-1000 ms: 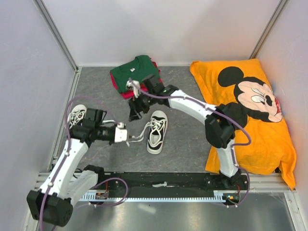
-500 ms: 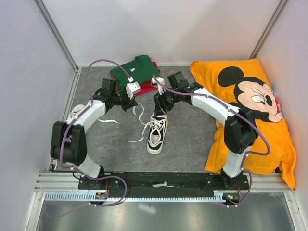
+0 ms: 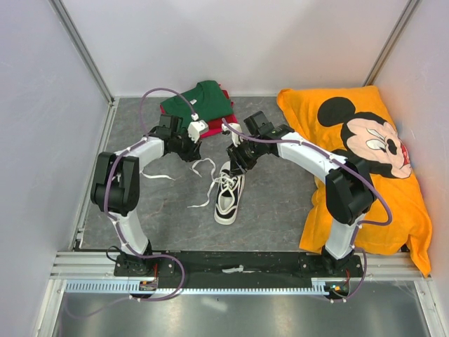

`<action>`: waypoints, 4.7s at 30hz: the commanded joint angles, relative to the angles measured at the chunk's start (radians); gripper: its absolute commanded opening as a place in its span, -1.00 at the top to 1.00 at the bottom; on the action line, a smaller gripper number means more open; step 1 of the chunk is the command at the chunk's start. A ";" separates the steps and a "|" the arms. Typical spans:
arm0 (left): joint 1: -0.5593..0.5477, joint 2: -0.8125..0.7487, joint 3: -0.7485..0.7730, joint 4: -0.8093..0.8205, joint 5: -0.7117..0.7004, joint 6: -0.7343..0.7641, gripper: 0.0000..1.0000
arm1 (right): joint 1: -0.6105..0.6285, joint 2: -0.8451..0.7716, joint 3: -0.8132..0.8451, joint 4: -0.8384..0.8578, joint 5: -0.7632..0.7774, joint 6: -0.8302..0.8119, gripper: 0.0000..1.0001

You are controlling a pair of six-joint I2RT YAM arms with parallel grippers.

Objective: Tie the shoes

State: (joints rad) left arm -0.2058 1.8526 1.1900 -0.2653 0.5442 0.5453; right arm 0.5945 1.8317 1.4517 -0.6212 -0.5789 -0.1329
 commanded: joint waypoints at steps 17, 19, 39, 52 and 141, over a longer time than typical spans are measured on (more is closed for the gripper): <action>0.036 -0.515 -0.407 -0.450 0.267 0.861 -0.06 | -0.001 0.078 0.029 0.011 -0.133 0.033 0.21; -0.013 -0.509 -0.420 -0.421 0.225 0.857 -0.10 | -0.001 0.078 0.027 0.009 -0.134 0.036 0.21; -0.245 -0.349 -0.440 -0.247 0.046 0.798 -0.10 | -0.001 0.144 0.098 -0.014 -0.138 0.033 0.15; -0.254 -0.314 -0.426 -0.227 0.006 0.765 0.83 | -0.001 0.164 0.110 -0.055 -0.136 -0.010 0.64; -0.307 -0.220 -0.398 0.637 0.313 -0.217 0.97 | -0.217 0.090 -0.016 0.048 -0.326 0.164 0.29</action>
State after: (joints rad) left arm -0.5121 1.6253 0.7918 0.3225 0.8207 0.3264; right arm 0.3656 1.8996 1.4139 -0.5945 -0.8848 0.0055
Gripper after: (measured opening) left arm 0.022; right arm 0.362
